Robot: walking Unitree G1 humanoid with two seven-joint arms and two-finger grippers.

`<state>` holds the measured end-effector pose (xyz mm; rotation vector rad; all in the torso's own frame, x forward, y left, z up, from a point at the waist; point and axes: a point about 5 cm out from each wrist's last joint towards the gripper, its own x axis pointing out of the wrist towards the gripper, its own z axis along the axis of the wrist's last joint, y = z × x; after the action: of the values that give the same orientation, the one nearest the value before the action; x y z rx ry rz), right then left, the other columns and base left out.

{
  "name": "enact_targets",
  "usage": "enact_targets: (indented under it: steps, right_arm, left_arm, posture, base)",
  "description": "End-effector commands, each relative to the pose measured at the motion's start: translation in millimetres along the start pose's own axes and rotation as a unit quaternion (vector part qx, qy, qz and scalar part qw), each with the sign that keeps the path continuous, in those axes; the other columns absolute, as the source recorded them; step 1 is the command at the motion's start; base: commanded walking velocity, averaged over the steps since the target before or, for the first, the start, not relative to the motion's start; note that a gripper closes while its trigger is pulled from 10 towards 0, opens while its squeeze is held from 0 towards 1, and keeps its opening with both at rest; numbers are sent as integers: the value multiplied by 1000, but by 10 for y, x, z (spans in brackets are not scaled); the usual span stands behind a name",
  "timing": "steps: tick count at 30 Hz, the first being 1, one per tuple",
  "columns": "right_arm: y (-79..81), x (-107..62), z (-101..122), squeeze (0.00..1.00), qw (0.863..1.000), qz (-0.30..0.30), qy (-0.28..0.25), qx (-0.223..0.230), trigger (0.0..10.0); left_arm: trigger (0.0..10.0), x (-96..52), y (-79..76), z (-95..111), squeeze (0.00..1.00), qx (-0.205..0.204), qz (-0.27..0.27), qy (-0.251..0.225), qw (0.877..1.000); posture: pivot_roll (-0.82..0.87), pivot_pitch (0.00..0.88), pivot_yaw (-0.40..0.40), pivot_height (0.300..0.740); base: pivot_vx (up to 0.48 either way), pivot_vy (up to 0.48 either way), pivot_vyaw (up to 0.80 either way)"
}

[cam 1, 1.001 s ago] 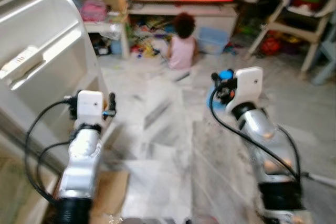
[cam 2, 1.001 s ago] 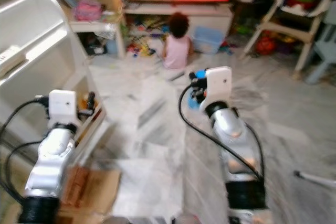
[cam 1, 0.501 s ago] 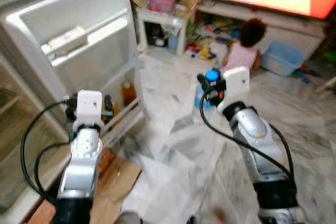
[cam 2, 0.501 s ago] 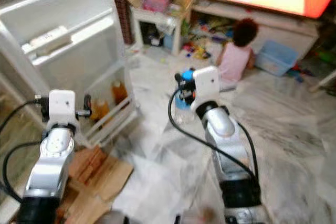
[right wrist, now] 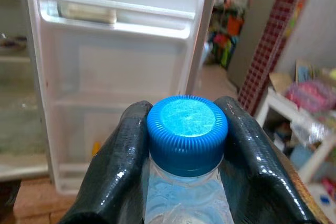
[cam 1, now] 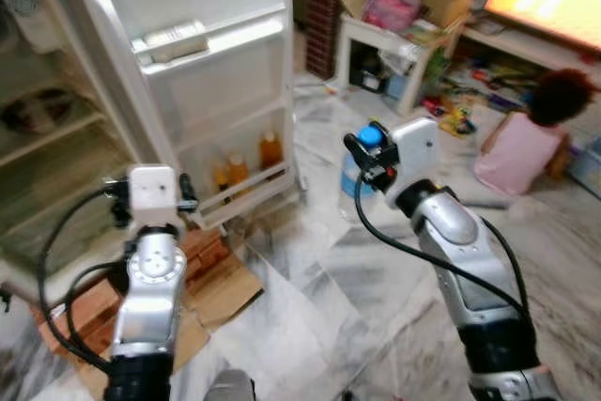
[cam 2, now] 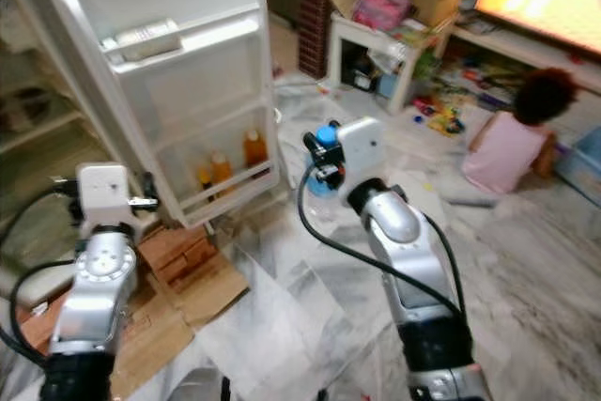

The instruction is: Restocking fridge

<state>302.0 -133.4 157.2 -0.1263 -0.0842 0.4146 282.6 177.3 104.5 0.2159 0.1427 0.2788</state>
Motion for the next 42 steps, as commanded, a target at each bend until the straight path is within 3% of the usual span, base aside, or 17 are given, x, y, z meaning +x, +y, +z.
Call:
enact_targets:
  steps: [1,5,11,19,28,34,35,42]
  right_arm:
    - [59,44,168,0,999,14,-41,-2,10000]
    - [45,31,171,0,999,11,-45,0,10000]
    - [17,12,189,0,999,8,-51,-14,10000]
    - [27,17,209,0,998,11,-58,-1,10000]
    - [13,12,193,0,998,15,-54,7,10000]
    - [109,33,168,0,997,57,-49,-17,10000]
    - [121,31,133,0,997,56,-40,-48,10000]
    - [109,12,185,0,996,57,-62,-28,10000]
  left_arm:
    - [10000,31,101,-8,0,3,27,2,1000]
    - [10000,36,206,-80,0,-20,66,25,997]
    - [10000,33,321,-140,0,-10,95,32,995]
    - [10000,41,319,-165,0,-16,101,36,994]
    - [10000,50,303,-169,0,-9,102,31,994]
    - [10000,66,287,-155,0,-4,103,26,994]
    - [10000,68,279,-142,0,-1,102,21,995]
    - [10000,71,227,-131,0,3,95,23,995]
  posture:
    - [1,0,-6,740]
    - [-1,0,-9,740]
    - [-3,0,-12,740]
    - [-6,0,-13,740]
    - [-10,0,-10,740]
    - [-11,0,-7,740]
    - [-11,0,-7,740]
    - [-8,0,-8,740]
  base:
    - [480,0,763]
    - [436,0,0]
    - [379,292,0]
    - [343,336,680]
    - [302,373,0]
    - [305,371,0]
    - [382,289,0]
    - [401,-164,225]
